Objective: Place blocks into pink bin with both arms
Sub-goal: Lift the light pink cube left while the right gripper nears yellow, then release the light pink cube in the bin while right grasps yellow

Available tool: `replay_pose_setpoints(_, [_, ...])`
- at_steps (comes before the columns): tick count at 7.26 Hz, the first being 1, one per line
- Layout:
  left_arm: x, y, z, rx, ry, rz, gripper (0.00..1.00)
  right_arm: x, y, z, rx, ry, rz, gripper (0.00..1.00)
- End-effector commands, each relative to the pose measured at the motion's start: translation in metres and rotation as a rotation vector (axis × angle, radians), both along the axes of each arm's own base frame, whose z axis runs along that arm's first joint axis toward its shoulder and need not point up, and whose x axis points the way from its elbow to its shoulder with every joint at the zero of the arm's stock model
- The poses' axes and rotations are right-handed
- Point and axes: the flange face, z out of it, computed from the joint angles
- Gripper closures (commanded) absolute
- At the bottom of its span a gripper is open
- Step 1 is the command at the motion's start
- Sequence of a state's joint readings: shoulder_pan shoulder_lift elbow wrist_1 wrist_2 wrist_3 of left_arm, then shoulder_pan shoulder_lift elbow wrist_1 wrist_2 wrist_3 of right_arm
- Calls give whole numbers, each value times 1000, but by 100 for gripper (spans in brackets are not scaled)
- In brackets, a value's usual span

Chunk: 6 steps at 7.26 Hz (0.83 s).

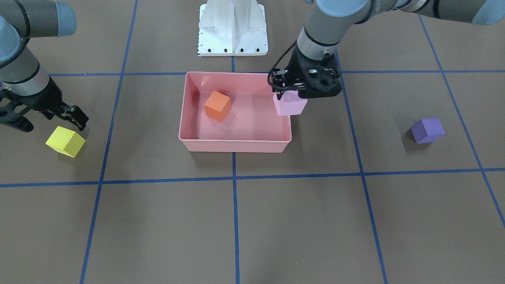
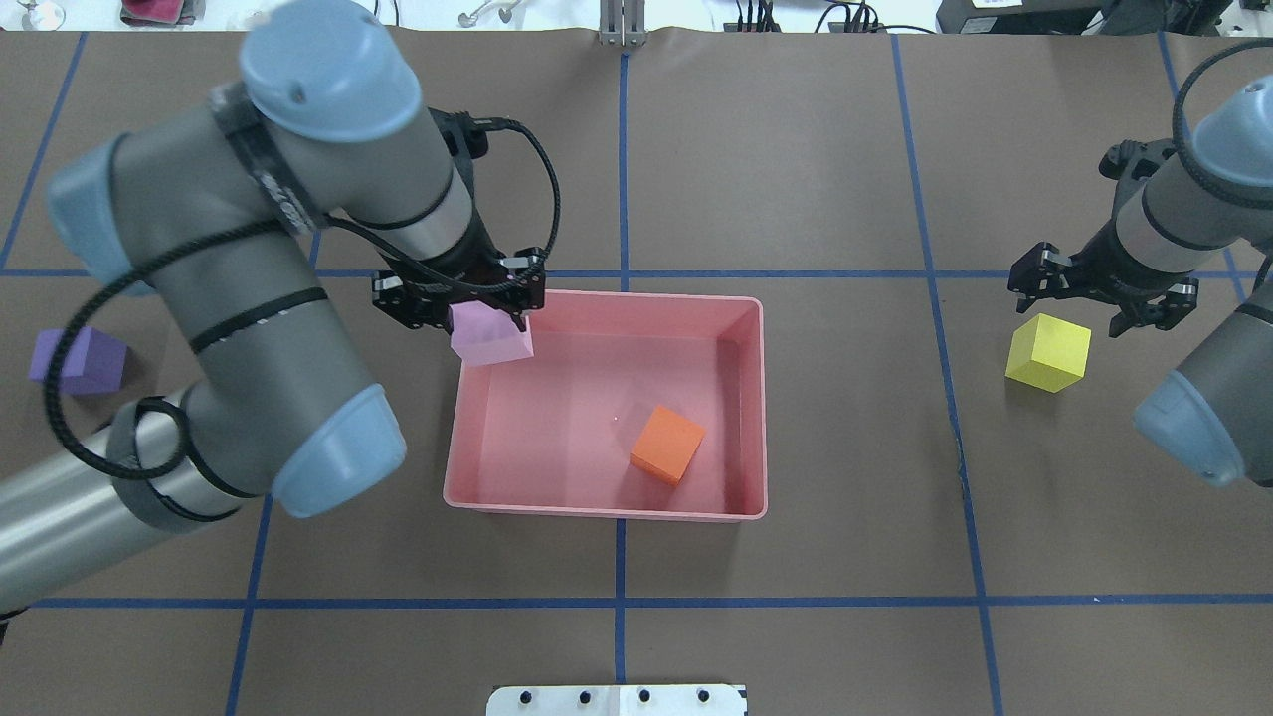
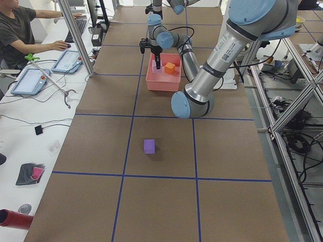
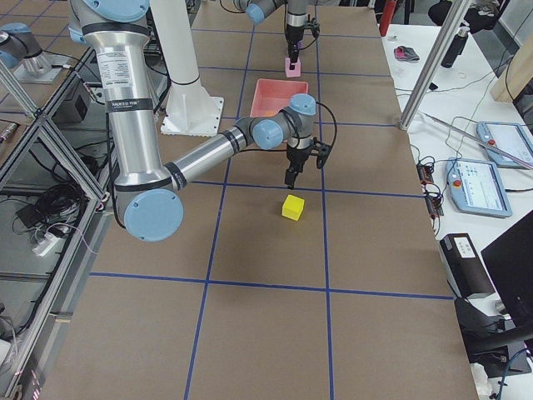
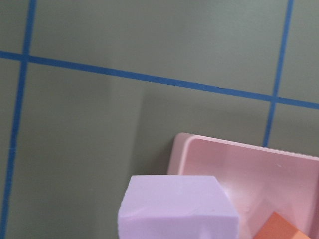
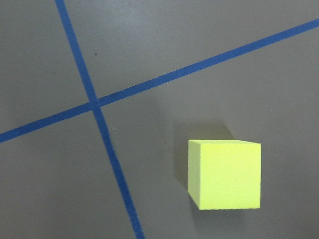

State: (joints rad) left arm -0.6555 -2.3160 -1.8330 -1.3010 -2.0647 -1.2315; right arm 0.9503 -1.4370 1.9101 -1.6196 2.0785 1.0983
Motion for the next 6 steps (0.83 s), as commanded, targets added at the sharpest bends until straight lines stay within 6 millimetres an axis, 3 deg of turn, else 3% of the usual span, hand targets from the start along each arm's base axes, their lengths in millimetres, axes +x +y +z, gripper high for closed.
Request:
replay_pose_setpoints(1, [54, 16, 11, -17, -62, 31, 100, 12, -8, 27, -31, 17, -5, 1])
replay_pose_setpoints(3, [69, 22, 15, -16, -79, 44, 100, 9, -8, 44, -89, -20, -2, 1])
replay_pose_setpoints(4, [71, 22, 17, -19, -84, 46, 94, 4, -13, 47, -136, -48, 89, 1])
replay_pose_setpoints(6, [81, 18, 19, -29, -98, 49, 82, -5, -23, 83, -119, -96, 129, 1])
